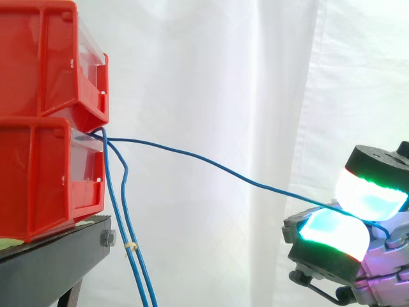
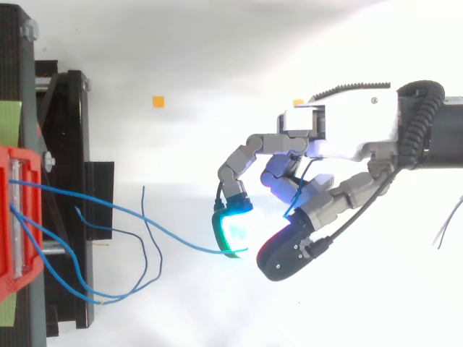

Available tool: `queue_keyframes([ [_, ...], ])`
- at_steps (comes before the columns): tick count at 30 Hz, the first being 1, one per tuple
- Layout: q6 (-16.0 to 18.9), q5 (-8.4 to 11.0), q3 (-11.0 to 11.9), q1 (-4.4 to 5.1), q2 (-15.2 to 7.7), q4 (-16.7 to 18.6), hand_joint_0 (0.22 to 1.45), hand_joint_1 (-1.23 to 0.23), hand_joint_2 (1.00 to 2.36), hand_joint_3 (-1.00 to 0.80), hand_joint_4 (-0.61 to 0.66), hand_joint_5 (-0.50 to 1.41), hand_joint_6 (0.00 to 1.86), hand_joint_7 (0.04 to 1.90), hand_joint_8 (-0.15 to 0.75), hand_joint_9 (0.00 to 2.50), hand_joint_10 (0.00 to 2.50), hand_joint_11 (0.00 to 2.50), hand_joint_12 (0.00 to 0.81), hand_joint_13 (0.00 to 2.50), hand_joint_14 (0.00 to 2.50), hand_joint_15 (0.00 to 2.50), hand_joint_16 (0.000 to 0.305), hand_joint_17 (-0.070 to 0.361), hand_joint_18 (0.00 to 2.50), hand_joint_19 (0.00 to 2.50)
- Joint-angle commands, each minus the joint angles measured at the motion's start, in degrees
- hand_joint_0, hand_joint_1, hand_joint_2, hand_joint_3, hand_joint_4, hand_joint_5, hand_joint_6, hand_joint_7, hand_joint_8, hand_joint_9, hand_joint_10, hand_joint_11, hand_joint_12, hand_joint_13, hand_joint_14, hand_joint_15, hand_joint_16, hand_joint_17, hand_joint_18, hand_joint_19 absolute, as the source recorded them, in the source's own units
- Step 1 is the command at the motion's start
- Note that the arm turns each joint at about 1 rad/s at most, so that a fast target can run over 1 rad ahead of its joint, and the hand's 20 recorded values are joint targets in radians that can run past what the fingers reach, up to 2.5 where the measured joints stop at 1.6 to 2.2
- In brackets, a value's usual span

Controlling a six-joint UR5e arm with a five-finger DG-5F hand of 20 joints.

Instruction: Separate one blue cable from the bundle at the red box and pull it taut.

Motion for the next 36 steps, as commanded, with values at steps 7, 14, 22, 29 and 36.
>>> queue_keyframes([
  [7, 0.0, 0.00, 0.0, 0.00, 0.0, 0.0, 0.65, -0.77, 1.03, -0.03, -0.08, -0.16, 0.91, 1.18, 0.258, 0.92, 1.60, 1.37, 0.328, 0.94, 1.44, 1.55, 0.028, 0.062, 1.21, 1.66],
  [14, 0.0, 0.00, 0.0, 0.00, 0.0, 0.0, 0.65, -0.77, 1.03, -0.03, -0.08, -0.16, 0.91, 1.18, 0.261, 0.93, 1.59, 1.37, 0.323, 0.94, 1.43, 1.56, 0.027, 0.061, 1.21, 1.66],
  [22, 0.0, 0.00, 0.0, 0.00, 0.0, 0.0, 0.65, -0.77, 1.03, -0.03, -0.08, -0.16, 0.91, 1.18, 0.265, 0.93, 1.60, 1.37, 0.321, 0.94, 1.42, 1.56, 0.027, 0.062, 1.21, 1.64],
  [29, 0.0, 0.00, 0.0, 0.00, 0.0, 0.0, 0.65, -0.77, 1.03, -0.03, -0.08, -0.16, 0.91, 1.18, 0.262, 0.93, 1.59, 1.38, 0.322, 0.95, 1.42, 1.56, 0.027, 0.061, 1.21, 1.64],
  [36, 0.0, 0.00, 0.0, 0.00, 0.0, 0.0, 0.65, -0.77, 1.03, -0.03, -0.08, -0.16, 0.91, 1.18, 0.267, 0.93, 1.59, 1.37, 0.327, 0.95, 1.42, 1.56, 0.027, 0.061, 1.21, 1.64],
])
